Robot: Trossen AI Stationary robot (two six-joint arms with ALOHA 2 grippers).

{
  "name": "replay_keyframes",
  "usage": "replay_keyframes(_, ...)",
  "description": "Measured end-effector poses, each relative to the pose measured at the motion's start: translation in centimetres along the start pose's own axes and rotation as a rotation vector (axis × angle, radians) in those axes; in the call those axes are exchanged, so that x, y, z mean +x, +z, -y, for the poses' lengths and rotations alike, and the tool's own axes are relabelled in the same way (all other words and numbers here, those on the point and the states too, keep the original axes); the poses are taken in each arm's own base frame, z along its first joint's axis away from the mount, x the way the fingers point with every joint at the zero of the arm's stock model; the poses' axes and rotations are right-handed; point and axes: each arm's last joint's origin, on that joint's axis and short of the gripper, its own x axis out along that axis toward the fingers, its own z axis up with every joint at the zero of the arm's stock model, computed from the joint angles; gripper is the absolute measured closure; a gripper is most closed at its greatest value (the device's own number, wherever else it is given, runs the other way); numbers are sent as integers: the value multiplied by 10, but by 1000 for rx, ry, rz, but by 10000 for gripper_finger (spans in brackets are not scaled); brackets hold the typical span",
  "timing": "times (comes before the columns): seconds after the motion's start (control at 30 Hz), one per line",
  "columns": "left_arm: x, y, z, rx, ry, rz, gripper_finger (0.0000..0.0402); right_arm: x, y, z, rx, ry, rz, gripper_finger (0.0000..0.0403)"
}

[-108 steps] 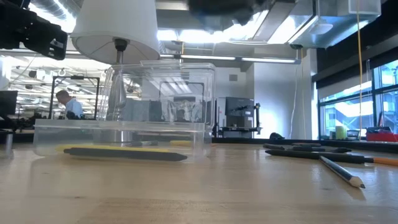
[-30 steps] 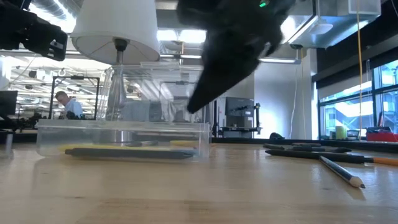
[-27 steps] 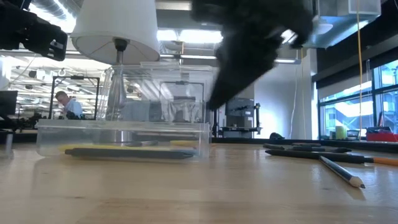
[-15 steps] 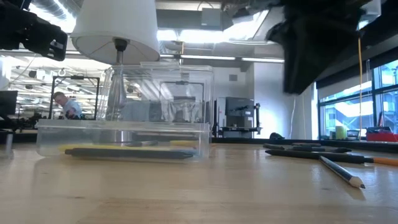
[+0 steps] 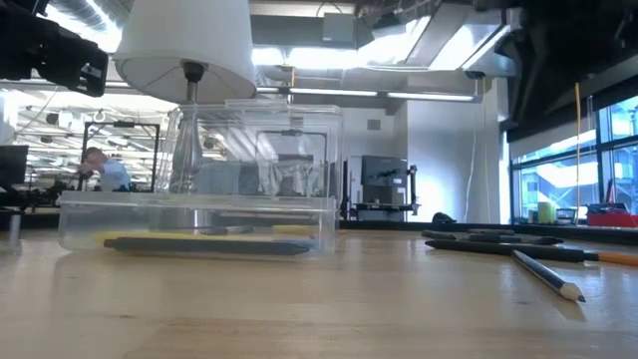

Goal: Pick & place school supplies into a supply box
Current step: Put the right transparent pen into the transparent supply box

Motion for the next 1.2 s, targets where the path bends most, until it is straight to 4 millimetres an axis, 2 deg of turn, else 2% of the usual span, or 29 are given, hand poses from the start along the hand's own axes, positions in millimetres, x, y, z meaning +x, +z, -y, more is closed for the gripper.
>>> replay_keyframes(0.3,0,0,0,2,1,0,247,12,-45,61,39,-25,-41,311)
replay_keyframes(0.47,0,0,0,3,2,0,249,28,-57,82,3,-21,-63,311)
replay_keyframes(0.73,0,-2,0,10,3,-16,249,46,-54,111,101,-75,-103,300)
replay_keyframes(1.0,0,-2,0,25,3,-16,249,52,-42,130,146,-67,-20,227)
replay_keyframes(1.2,0,-2,0,25,3,-16,250,52,-29,129,87,25,103,178)
